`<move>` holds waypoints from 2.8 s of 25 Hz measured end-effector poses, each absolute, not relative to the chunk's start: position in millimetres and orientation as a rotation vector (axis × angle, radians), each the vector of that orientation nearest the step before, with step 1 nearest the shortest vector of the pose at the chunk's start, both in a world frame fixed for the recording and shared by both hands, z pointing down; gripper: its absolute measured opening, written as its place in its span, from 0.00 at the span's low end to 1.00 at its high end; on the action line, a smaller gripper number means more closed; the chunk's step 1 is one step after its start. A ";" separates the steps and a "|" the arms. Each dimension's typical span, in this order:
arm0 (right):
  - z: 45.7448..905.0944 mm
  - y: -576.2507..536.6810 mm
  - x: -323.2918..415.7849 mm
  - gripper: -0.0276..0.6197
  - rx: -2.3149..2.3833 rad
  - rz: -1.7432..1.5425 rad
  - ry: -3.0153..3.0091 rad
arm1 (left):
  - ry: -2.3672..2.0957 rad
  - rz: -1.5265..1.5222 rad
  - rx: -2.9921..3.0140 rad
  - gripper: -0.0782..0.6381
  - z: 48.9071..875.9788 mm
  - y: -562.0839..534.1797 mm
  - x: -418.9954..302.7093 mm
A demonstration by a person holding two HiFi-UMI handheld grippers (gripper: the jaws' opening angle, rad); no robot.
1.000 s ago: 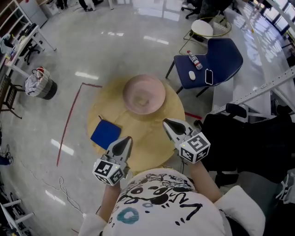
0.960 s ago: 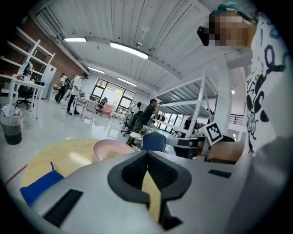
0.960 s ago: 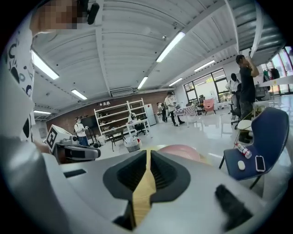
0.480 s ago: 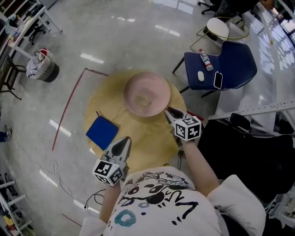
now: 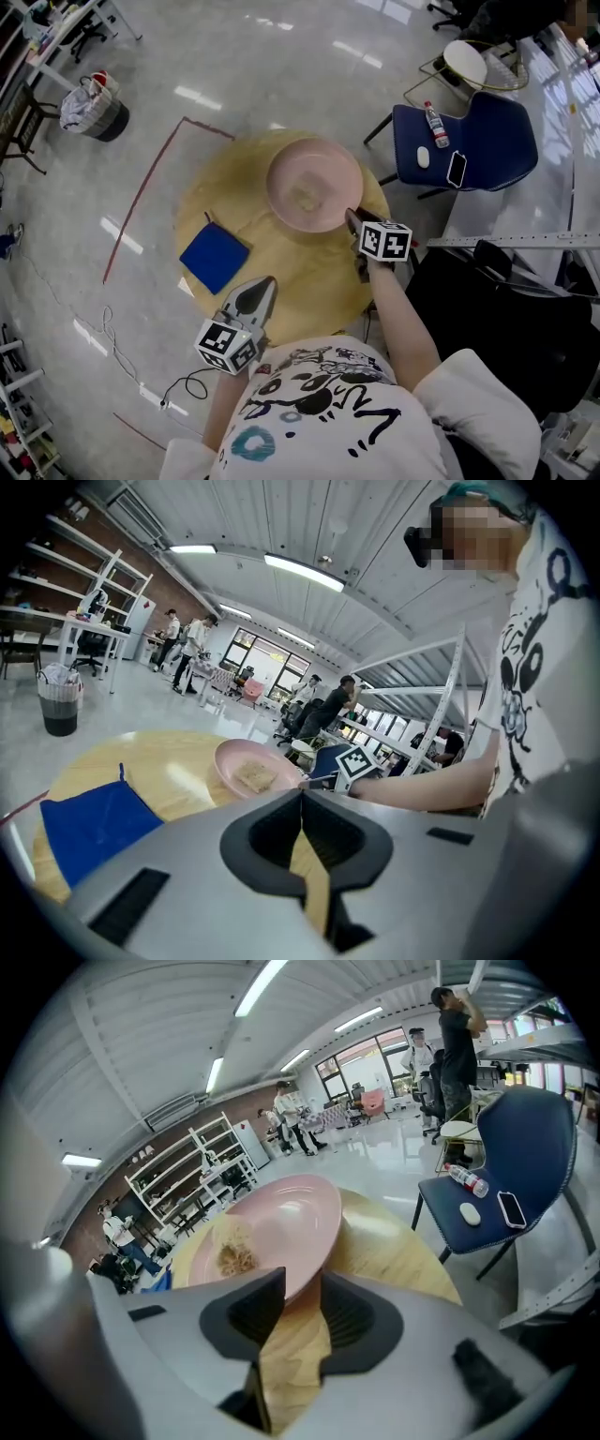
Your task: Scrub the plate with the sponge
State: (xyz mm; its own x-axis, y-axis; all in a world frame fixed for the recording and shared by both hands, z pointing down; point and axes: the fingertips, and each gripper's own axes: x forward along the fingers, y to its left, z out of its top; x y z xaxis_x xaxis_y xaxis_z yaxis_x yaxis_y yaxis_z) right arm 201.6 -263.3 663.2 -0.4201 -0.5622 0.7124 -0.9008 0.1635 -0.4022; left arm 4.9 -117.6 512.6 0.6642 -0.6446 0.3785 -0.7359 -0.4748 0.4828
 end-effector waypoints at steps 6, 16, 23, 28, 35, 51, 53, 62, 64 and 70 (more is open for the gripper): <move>657.7 -265.1 202.0 0.20 1.410 1.151 -1.972 | -1.092 0.202 2.243 0.13 513.2 -110.6 -11.9; 660.4 -219.7 185.8 0.19 1.332 1.132 -1.974 | -1.098 0.230 2.216 0.13 526.3 -93.0 -39.4; 662.9 -157.4 168.3 0.19 1.229 1.072 -1.964 | -1.083 0.314 2.169 0.13 557.9 -73.2 -59.5; 660.9 -124.9 160.0 0.19 1.176 1.048 -1.961 | -1.086 0.357 2.144 0.13 573.7 -70.6 -69.9; 662.5 -90.5 160.2 0.19 1.142 1.033 -1.949 | -1.083 0.417 2.089 0.13 603.7 -79.0 -75.7; 625.7 -68.2 148.1 0.21 1.039 0.769 -2.070 | -1.084 0.533 2.002 0.14 633.0 -69.6 -79.3; 609.2 -74.1 131.1 0.24 0.971 0.702 -2.157 | -1.087 0.528 1.991 0.15 635.0 -71.0 -82.8; 628.7 -51.0 33.0 0.26 0.448 0.588 -2.266 | -1.040 0.558 1.947 0.24 652.4 -67.5 -73.9; 637.2 -51.0 24.0 0.26 0.420 0.516 -2.237 | -1.040 0.563 1.946 0.23 652.4 -67.9 -72.5; 649.3 -50.0 12.9 0.24 0.346 0.366 -2.156 | -1.071 0.521 1.898 0.20 652.3 -67.0 -75.1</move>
State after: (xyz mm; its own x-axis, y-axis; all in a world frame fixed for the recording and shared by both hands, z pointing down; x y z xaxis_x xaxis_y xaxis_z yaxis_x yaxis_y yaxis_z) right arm 12.9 -50.0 649.3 -0.5603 -0.1113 0.8208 -0.3757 0.9173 -0.1321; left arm -75.1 -67.0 652.3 0.5421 -0.4742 0.6937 -0.8385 -0.2508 0.4838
